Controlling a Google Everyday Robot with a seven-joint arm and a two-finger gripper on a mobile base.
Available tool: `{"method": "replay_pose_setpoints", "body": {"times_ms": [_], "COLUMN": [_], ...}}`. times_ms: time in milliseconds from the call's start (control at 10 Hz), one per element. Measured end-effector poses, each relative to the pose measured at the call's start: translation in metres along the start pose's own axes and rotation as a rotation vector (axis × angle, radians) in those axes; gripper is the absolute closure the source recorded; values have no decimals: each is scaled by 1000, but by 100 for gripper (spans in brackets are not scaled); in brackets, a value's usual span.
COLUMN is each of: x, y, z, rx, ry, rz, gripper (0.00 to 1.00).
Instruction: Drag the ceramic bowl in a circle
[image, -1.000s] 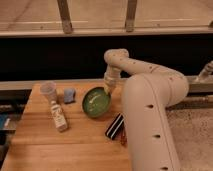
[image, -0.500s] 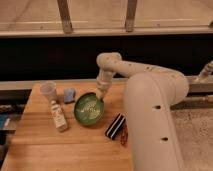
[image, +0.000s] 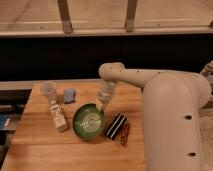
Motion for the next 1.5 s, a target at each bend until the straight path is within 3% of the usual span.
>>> {"method": "replay_pose_setpoints", "body": {"times_ms": [400, 600, 900, 1200, 1400, 1500], "x": [4, -10, -44, -70, -78, -78], "y": [-39, -84, -110, -95, -70, -44], "z": [-13, -29, -44, -37, -28, -21], "rx": [32, 61, 97, 75, 57, 44], "ry": [-12, -18, -24, -24, -16, -11], "rz": [76, 117, 119, 55, -1, -52], "gripper": [100, 100, 100, 100, 100, 100]}}
